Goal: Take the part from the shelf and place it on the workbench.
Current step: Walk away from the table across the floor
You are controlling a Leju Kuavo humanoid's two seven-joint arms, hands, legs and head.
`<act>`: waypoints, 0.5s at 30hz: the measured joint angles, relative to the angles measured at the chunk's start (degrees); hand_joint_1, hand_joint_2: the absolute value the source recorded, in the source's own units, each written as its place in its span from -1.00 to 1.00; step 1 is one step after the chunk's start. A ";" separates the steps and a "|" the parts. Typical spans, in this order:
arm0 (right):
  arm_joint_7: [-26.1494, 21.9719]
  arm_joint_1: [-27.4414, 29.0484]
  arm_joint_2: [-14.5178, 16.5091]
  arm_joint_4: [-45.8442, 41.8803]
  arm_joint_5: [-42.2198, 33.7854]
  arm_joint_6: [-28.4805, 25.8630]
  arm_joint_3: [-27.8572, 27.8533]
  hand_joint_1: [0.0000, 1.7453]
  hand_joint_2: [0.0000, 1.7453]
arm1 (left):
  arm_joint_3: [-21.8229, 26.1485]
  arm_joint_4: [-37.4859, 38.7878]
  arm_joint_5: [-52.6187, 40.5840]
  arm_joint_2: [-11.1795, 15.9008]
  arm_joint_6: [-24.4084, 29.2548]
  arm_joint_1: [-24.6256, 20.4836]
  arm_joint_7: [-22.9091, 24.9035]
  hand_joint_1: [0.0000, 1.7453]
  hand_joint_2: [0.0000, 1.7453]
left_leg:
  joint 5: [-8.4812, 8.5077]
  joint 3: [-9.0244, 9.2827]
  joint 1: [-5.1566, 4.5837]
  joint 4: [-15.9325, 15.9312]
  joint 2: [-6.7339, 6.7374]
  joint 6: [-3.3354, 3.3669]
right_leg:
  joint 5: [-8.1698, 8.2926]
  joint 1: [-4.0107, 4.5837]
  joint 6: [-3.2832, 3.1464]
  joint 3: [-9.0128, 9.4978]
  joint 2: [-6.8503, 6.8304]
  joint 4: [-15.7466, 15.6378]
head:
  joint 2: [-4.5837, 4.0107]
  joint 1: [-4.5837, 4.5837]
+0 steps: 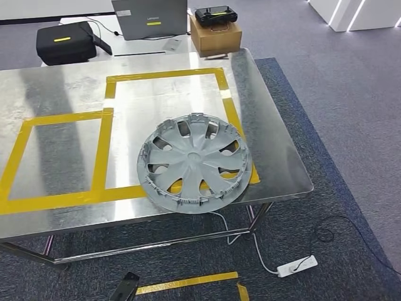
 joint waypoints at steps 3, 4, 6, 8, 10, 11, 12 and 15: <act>0.01 0.10 0.00 0.03 0.02 0.32 0.00 -1.00 -1.00 | 0.03 0.00 0.05 -0.01 0.03 0.24 0.00 -1.00 -1.00 | 0.00 0.00 0.00 0.00 0.00 0.00 | 0.00 0.00 0.00 0.00 0.00 0.00 | 0.00 0.00; 0.01 0.13 0.00 0.03 0.02 0.43 0.00 -1.00 -1.00 | 0.04 0.00 0.07 -0.02 0.03 0.29 0.00 -1.00 -1.00 | 0.00 0.00 0.00 0.00 0.00 0.00 | 0.00 0.00 0.00 0.01 0.00 0.00 | 0.00 0.01; 0.02 0.20 0.00 0.03 0.02 0.55 0.00 -1.00 -1.00 | 0.05 0.00 0.13 -0.04 0.03 0.37 -0.01 -1.00 -1.00 | 0.00 0.00 0.00 0.00 0.00 0.00 | 0.00 0.00 0.00 0.01 0.00 0.00 | 0.00 0.01; 0.05 0.25 0.00 0.03 0.02 0.62 0.00 -1.00 -1.00 | 0.06 0.00 0.24 -0.08 0.04 0.43 -0.05 -1.00 -1.00 | 0.00 0.00 0.00 0.00 0.00 0.00 | 0.00 0.00 0.00 0.01 0.00 0.00 | 0.00 0.00; 0.09 0.28 0.00 0.05 0.02 0.64 0.00 -1.00 -1.00 | 0.07 0.00 0.31 -0.12 0.10 0.51 -0.10 -1.00 -1.00 | 0.00 0.00 0.00 0.00 0.00 0.00 | 0.00 0.00 0.00 0.01 0.00 0.00 | 0.00 0.00; 0.10 0.29 0.00 0.07 0.02 0.64 0.00 -1.00 -1.00 | 0.07 0.00 0.32 -0.14 0.15 0.54 -0.13 -1.00 -1.00 | 0.00 0.00 0.00 0.00 0.00 0.00 | 0.00 0.00 0.00 0.01 0.00 0.00 | 0.00 0.00; 0.10 0.30 0.00 0.09 0.02 0.64 0.00 -1.00 -1.00 | 0.07 0.00 0.33 -0.15 0.21 0.57 -0.15 -1.00 -1.00 | 0.00 0.00 0.00 0.00 0.00 0.00 | 0.00 0.00 0.00 0.01 0.00 0.00 | 0.00 0.00; 0.10 0.31 0.00 0.12 0.02 0.64 0.01 -1.00 -1.00 | 0.08 0.00 0.36 -0.17 0.32 0.61 -0.19 -1.00 -1.00 | 0.00 0.00 0.00 0.00 0.00 0.00 | 0.00 0.00 0.00 0.01 0.00 0.00 | 0.00 0.00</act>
